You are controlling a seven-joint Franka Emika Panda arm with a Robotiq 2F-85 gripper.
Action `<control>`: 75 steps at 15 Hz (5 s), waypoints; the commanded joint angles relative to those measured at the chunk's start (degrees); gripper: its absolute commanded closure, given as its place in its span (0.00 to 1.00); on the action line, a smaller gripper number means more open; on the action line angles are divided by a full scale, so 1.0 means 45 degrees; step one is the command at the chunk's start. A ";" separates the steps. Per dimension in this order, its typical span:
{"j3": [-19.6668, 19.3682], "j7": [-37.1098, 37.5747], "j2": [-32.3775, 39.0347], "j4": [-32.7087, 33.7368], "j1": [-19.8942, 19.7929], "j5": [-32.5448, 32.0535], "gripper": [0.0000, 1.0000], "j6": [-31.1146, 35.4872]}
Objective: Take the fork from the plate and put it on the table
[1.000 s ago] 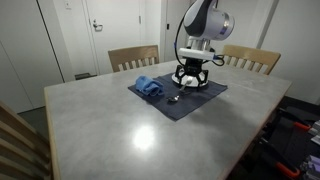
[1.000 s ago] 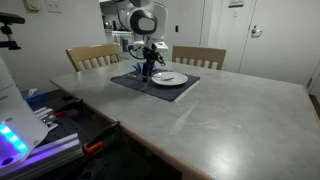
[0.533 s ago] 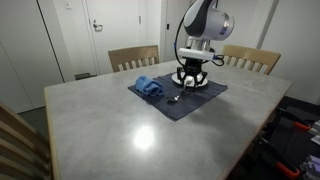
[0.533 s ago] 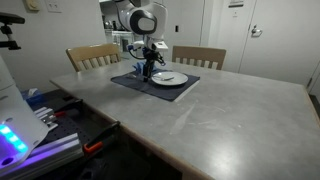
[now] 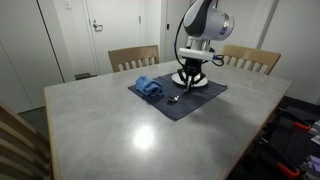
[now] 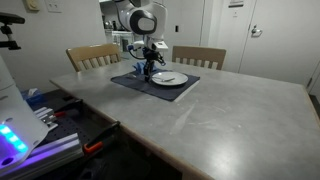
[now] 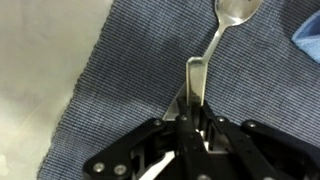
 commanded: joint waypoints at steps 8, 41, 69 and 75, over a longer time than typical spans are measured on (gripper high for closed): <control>-0.0512 0.2371 -0.0729 -0.0335 0.0968 -0.1146 0.96 -0.0568; 0.0732 0.3907 -0.0400 0.0526 0.0820 0.1524 0.96 -0.2430; 0.0310 1.0457 -0.0209 -0.1384 0.2596 -0.1089 0.96 0.1634; 0.0270 1.1116 -0.0096 -0.1162 0.2643 -0.2172 0.60 0.1180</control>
